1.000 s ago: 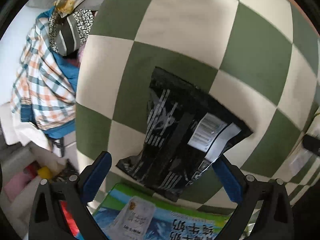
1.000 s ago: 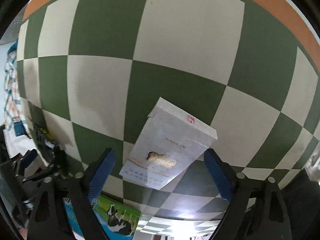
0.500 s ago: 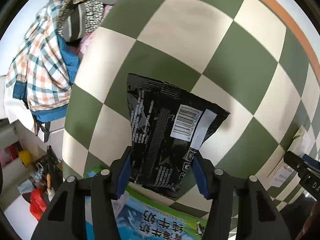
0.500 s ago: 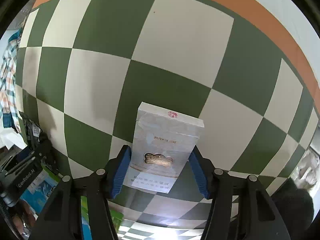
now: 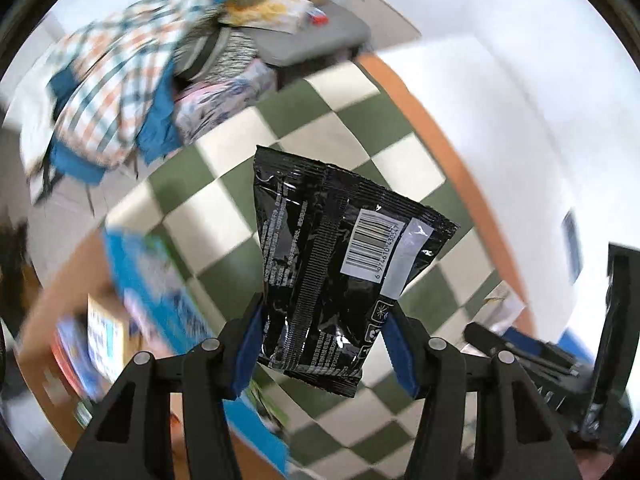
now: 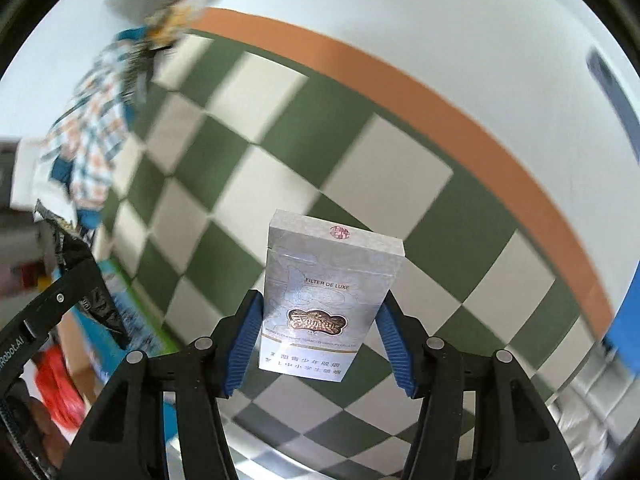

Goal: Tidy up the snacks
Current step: 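Carry the black bag and white card box over the cardboard box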

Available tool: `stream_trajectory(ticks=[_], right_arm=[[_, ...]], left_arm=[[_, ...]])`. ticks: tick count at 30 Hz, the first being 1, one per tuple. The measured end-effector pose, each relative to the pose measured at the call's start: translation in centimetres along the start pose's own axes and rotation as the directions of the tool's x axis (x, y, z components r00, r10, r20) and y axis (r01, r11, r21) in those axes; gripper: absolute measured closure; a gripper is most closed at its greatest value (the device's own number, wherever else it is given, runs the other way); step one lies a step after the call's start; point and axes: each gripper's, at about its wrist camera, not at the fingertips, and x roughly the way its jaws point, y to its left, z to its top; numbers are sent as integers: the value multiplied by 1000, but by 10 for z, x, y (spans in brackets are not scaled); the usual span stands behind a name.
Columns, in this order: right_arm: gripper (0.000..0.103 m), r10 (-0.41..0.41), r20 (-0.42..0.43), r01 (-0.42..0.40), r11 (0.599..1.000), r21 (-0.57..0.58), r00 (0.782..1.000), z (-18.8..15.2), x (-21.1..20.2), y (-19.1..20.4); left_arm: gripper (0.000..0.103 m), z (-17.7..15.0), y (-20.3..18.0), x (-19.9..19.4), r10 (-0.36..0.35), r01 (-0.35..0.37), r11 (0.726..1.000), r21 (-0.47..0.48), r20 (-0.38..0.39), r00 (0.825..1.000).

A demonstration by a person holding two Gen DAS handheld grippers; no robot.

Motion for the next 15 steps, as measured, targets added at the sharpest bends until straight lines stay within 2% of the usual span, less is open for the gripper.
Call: stream_trajectory(ticks=[1,3,5,10,11,15], right_arm=[[43,13,13,-12,999,-48,1000,-5,-11,10],[43,41,24,-38,993,-111,999,18,-43,14],[43,64,41,-56,981,-186,997,14,-67,35],[43,137,47,-109,920,-377,990,-15,-111,87],[43,144,45,-113,907,-406,989,-18,-119,87],[43,166,27,-127,837,-533,986,-56,-123,139]], left_arm=[[50,-7,6,-11,-13,14,999,-41,22,1000],[50,-22,19,-34,-25,33,993,-111,68,997],[50,-38,35,-57,-21,39,986,-162,113,993],[50,-76,80,-98,20,27,964,-263,172,985],[50,-84,92,-105,31,23,956,-292,177,984],[50,-106,129,-110,49,18,930,-366,174,984]])
